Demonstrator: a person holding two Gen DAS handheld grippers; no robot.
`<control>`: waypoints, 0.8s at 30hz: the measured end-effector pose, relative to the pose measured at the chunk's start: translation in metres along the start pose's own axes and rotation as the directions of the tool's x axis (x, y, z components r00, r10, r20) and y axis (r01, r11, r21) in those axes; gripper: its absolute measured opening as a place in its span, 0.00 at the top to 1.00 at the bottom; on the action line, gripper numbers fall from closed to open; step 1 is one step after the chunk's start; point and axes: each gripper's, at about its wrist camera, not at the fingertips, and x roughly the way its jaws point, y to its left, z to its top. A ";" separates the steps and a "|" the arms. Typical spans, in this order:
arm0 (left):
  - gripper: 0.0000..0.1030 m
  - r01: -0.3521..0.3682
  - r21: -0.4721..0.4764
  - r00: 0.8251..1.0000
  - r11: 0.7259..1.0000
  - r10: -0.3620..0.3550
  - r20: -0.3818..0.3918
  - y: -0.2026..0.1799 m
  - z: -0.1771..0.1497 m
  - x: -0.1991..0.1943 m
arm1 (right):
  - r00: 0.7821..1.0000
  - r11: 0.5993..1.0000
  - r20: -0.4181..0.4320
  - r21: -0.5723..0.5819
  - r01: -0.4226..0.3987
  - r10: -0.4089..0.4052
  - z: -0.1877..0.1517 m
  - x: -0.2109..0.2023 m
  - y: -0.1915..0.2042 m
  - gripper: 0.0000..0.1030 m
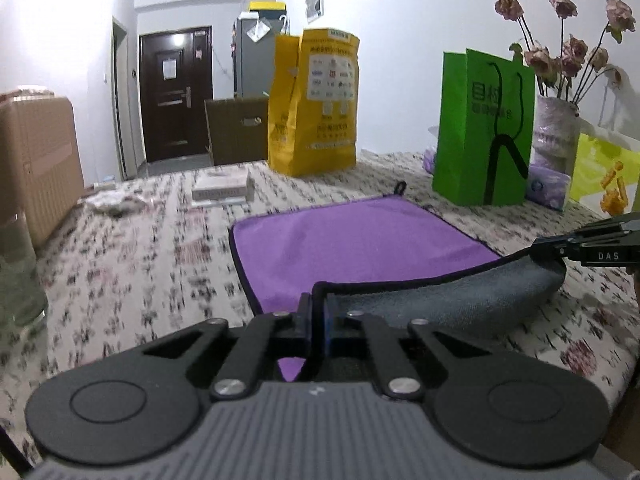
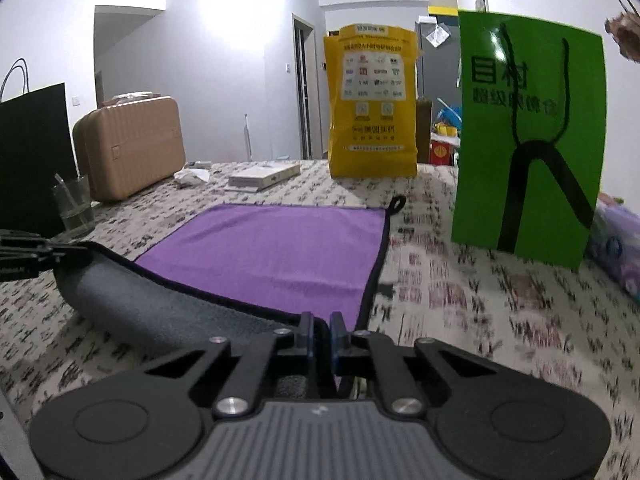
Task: Fold towel
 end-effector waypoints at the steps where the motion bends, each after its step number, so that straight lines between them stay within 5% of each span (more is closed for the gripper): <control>1: 0.94 -0.005 0.003 1.000 1.000 0.005 0.003 0.001 0.003 0.002 | 1.000 1.000 0.008 -0.009 0.002 -0.002 0.005 0.002 0.000 0.93; 11: 0.94 -0.023 -0.025 0.999 0.999 0.023 0.036 0.023 0.048 0.038 | 0.997 0.995 0.075 -0.097 0.003 0.004 0.059 0.039 -0.003 0.94; 24: 0.94 -0.025 -0.127 1.000 0.992 0.023 -0.015 0.068 0.094 0.122 | 0.998 0.998 0.063 -0.056 -0.008 0.011 0.117 0.119 -0.042 0.95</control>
